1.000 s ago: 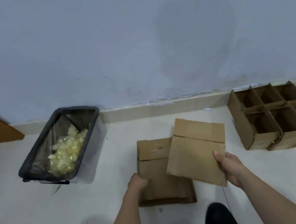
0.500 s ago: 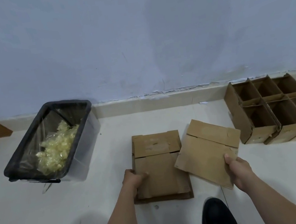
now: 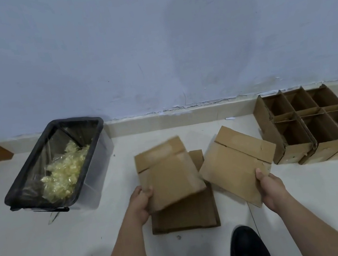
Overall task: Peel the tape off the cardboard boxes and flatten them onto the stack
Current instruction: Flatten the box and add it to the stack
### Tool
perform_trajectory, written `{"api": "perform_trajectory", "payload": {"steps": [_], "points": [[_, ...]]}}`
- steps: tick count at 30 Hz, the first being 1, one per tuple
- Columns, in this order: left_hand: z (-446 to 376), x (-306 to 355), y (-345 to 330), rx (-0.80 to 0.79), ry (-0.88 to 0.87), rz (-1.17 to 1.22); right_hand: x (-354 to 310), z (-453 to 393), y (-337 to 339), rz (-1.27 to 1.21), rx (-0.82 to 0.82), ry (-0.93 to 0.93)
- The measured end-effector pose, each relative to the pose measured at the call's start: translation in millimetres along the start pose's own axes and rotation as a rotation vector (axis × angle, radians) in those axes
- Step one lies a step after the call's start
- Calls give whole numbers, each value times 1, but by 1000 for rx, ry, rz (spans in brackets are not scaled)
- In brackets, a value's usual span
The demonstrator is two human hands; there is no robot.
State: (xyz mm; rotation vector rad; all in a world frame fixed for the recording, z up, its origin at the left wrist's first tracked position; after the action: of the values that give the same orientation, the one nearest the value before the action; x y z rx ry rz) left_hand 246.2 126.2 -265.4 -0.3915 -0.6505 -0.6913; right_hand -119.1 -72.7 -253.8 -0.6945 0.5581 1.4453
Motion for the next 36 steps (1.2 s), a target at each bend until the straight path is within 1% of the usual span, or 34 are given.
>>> {"api": "perform_trajectory", "payload": {"steps": [3, 5, 8, 12, 16, 19, 23, 27, 29, 33, 34, 36], "points": [[3, 13, 12, -18, -44, 294, -2, 0, 1, -24, 7, -5], [7, 17, 20, 2, -46, 396, -4, 0, -1, -9, 8, -2], [13, 16, 22, 14, -40, 416, -10, 3, -11, 94, -18, 35], [19, 14, 17, 32, -51, 474, -9, 8, -46, 322, -135, 93], [25, 17, 13, 42, -63, 556, 18, 16, -99, 419, -272, 77], [26, 15, 17, 63, -64, 591, 48, 20, -132, 481, -350, 28], [27, 11, 16, 72, -64, 579, 88, 8, -142, 553, -341, -52], [25, 4, 12, 57, -37, 567, 94, 0, -141, 619, -279, -16], [23, 0, 10, 54, -23, 568, 90, -3, -139, 779, -235, 23], [24, -4, 5, 32, -13, 561, 76, 3, -144, 1321, -143, 128], [23, -5, 5, 32, -7, 556, 71, 5, -146, 1415, -114, 164], [23, -9, 5, 32, 5, 548, 67, 7, -151, 1476, -81, 186]]}}
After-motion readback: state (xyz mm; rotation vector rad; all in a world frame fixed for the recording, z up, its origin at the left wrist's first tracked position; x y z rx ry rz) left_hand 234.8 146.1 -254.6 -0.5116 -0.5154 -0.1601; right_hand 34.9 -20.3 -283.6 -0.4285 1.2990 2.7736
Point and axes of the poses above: each hand's wrist, its own z-axis away from the middle knuckle, its own y-axis out of the back of the hand, x = y × z, the point moved 10 cm from there along -z, towards the middle knuckle, and after that the axes turned 5 degrees about -x, right-handed, at the moved point
